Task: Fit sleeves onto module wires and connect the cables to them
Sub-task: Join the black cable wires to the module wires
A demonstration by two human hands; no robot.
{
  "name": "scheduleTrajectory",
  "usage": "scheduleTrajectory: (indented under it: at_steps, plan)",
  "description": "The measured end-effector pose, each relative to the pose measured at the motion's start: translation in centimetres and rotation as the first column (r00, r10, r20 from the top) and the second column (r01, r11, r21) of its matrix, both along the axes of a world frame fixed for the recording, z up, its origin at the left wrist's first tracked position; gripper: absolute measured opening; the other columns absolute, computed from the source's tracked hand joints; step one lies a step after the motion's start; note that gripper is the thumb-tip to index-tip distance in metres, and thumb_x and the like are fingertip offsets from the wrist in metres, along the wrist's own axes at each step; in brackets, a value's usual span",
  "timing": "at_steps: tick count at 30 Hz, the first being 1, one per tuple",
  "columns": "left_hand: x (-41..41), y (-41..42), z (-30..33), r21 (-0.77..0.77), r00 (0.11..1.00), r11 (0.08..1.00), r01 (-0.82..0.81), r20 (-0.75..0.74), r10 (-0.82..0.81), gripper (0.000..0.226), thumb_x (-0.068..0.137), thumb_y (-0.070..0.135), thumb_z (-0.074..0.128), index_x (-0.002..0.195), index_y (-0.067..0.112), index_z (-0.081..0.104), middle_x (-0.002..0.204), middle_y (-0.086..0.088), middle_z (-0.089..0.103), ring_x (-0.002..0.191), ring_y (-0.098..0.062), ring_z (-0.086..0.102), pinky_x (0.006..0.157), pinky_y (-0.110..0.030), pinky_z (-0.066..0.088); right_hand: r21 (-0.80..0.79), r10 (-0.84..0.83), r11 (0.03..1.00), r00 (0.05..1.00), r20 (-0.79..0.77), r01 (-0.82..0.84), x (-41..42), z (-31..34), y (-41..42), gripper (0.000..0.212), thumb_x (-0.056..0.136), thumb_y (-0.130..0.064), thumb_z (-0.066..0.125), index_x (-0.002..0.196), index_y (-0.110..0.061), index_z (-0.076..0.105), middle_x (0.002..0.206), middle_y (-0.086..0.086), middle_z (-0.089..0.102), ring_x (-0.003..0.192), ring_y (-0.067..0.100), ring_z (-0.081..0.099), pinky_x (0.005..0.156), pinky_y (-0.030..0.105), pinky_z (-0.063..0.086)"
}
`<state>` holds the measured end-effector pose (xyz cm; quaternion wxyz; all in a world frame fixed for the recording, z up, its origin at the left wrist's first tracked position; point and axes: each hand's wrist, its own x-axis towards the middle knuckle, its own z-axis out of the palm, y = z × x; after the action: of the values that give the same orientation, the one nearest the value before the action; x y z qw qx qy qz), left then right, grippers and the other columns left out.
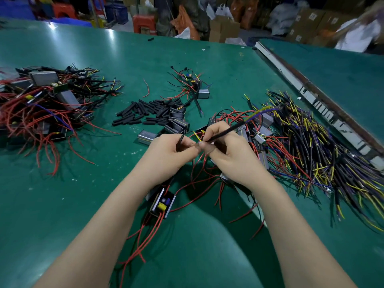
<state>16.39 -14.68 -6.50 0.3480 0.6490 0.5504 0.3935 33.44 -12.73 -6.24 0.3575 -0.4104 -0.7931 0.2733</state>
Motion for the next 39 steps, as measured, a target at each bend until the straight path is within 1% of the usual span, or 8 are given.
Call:
scheduleTrajectory:
  at_steps: [5, 12, 18, 20, 23, 29, 33, 39]
  plan:
    - [0.4, -0.2, -0.3, 0.134, 0.989, 0.991, -0.032, -0.138, 0.051, 0.011, 0.086, 0.027, 0.064, 0.076, 0.024, 0.062, 0.047, 0.022, 0.051, 0.046, 0.0, 0.043, 0.048, -0.012, 0.032, -0.119, -0.042, 0.992, 0.997, -0.06, 0.034, -0.3, 0.0, -0.1, 0.029, 0.095, -0.021, 0.057, 0.085, -0.045, 0.043, 0.074, -0.013, 0.056, 0.063, 0.007, 0.047, 0.064, 0.024, 0.037]
    - [0.7, -0.4, -0.3, 0.344, 0.977, 0.939, -0.019, -0.194, 0.091, 0.011, 0.089, 0.025, 0.061, 0.08, 0.029, 0.058, 0.069, 0.016, 0.056, 0.061, 0.001, 0.047, 0.058, -0.015, 0.035, -0.241, -0.099, 0.969, 0.97, -0.221, 0.044, -0.6, 0.5, -0.3, 0.022, 0.093, -0.013, 0.058, 0.088, -0.028, 0.044, 0.069, -0.006, 0.058, 0.066, 0.014, 0.051, 0.069, 0.032, 0.04]
    - [0.8, -0.7, -0.3, 0.596, 0.921, 0.799, 0.082, -0.351, 0.168, 0.02, 0.091, 0.025, 0.051, 0.088, 0.01, 0.063, 0.077, 0.012, 0.043, 0.074, -0.013, 0.043, 0.067, -0.021, 0.031, -0.45, -0.237, 0.893, 0.876, -0.42, 0.026, -0.2, 1.3, -0.3, 0.024, 0.085, -0.005, 0.067, 0.086, -0.021, 0.049, 0.063, -0.002, 0.069, 0.047, 0.002, 0.052, 0.046, 0.011, 0.039]
    - [0.9, -0.7, -0.1, 0.555, 0.957, 0.83, 0.054, -0.266, 0.116, 0.014, 0.091, 0.022, 0.053, 0.086, 0.013, 0.062, 0.073, 0.015, 0.044, 0.07, -0.007, 0.041, 0.065, -0.02, 0.031, -0.457, -0.249, 0.889, 0.854, -0.456, 0.015, 0.1, 1.6, -0.2, 0.024, 0.082, -0.009, 0.071, 0.088, -0.02, 0.051, 0.066, 0.003, 0.071, 0.044, 0.004, 0.044, 0.042, 0.013, 0.035]
    - [0.9, -0.6, 0.1, 0.391, 1.0, 0.92, 0.015, -0.02, -0.009, 0.011, 0.093, 0.02, 0.054, 0.083, 0.023, 0.058, 0.063, 0.018, 0.05, 0.06, 0.001, 0.043, 0.059, -0.015, 0.034, -0.378, -0.202, 0.926, 0.841, -0.501, -0.004, 0.1, 1.7, 0.0, 0.021, 0.083, -0.016, 0.072, 0.095, -0.019, 0.055, 0.072, 0.002, 0.073, 0.059, 0.008, 0.056, 0.056, 0.016, 0.045]
    - [0.4, -0.4, 0.7, 0.079, 0.915, 0.988, 0.132, 0.373, -0.152, 0.019, 0.092, 0.019, 0.058, 0.075, 0.024, 0.062, 0.058, 0.017, 0.05, 0.055, 0.003, 0.042, 0.056, -0.008, 0.035, -0.13, 0.007, 0.988, 0.853, -0.522, -0.087, 0.7, 2.3, -0.4, 0.016, 0.082, -0.014, 0.067, 0.092, -0.026, 0.064, 0.096, -0.007, 0.069, 0.091, 0.013, 0.059, 0.084, 0.024, 0.049]
    - [0.2, -0.3, 0.6, -0.04, 0.825, 0.963, 0.268, 0.525, -0.209, 0.019, 0.084, 0.025, 0.054, 0.066, 0.025, 0.062, 0.059, 0.011, 0.044, 0.053, -0.005, 0.033, 0.049, -0.016, 0.028, -0.141, 0.12, 0.963, 0.836, -0.536, -0.228, 0.6, 2.6, -0.8, 0.02, 0.083, -0.005, 0.066, 0.09, -0.023, 0.064, 0.09, 0.0, 0.073, 0.087, 0.017, 0.065, 0.081, 0.028, 0.05]
    - [0.3, -0.2, 0.4, -0.112, 0.755, 0.942, 0.317, 0.63, -0.179, 0.016, 0.083, 0.025, 0.055, 0.069, 0.023, 0.063, 0.059, 0.009, 0.044, 0.05, -0.004, 0.035, 0.047, -0.015, 0.028, -0.075, 0.063, 0.991, 0.878, -0.475, -0.112, 0.0, 2.0, -0.8, 0.015, 0.083, -0.013, 0.068, 0.086, -0.028, 0.066, 0.088, 0.002, 0.069, 0.086, 0.036, 0.062, 0.076, 0.049, 0.049]
